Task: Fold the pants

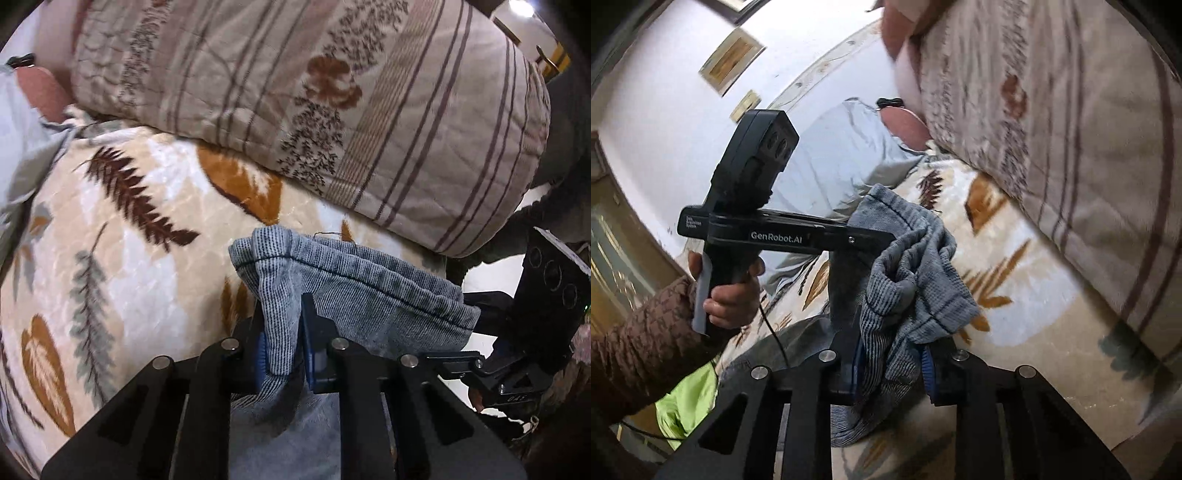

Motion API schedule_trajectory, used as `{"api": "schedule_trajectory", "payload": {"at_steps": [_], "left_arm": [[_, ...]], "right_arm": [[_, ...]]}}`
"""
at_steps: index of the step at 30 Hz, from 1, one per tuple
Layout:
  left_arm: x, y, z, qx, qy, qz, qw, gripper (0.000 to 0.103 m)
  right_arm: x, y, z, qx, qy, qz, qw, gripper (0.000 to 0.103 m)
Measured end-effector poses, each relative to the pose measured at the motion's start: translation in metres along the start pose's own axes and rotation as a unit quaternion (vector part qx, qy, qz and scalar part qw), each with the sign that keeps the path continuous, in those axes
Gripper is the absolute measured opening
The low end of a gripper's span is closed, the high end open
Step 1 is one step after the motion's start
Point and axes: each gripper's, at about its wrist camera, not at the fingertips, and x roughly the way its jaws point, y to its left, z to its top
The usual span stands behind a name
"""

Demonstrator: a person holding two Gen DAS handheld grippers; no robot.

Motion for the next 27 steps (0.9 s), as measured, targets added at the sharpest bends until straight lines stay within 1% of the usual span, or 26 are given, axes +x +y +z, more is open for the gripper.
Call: {"api": "schedule_trajectory", "payload": {"at_steps": [2, 6, 8, 12, 19, 27], "left_arm": [[-0.024, 0.016, 0.000, -0.009, -0.007, 0.008, 0.9999, 0.014], [-0.047, 0.020, -0.007, -0.027, -0.021, 0.023, 0.9991, 0.014], [-0.043, 0.019, -0.010, -0.034, -0.025, 0.032, 0.9986, 0.014], [-0.052, 0.018, -0.024, -0.046, -0.036, 0.047, 0.9972, 0.014], [-0.083, 0.025, -0.057, -0.073, -0.053, 0.069, 0.9936, 0.014], [-0.104, 0.043, -0.099, -0.110, -0.063, 0.083, 0.9884, 0.014]], "right_arm": [[-0.002, 0.007, 0.001, -0.011, 0.001, 0.001, 1.000, 0.025], [-0.003, 0.022, 0.003, -0.036, 0.007, 0.005, 0.999, 0.021], [-0.002, 0.035, 0.004, -0.055, 0.013, 0.008, 0.998, 0.019], [-0.001, 0.057, 0.002, -0.079, 0.016, 0.016, 0.997, 0.018], [0.000, 0.097, -0.008, -0.119, 0.033, 0.025, 0.992, 0.017], [0.016, 0.147, -0.023, -0.169, 0.063, 0.040, 0.983, 0.017]]}}
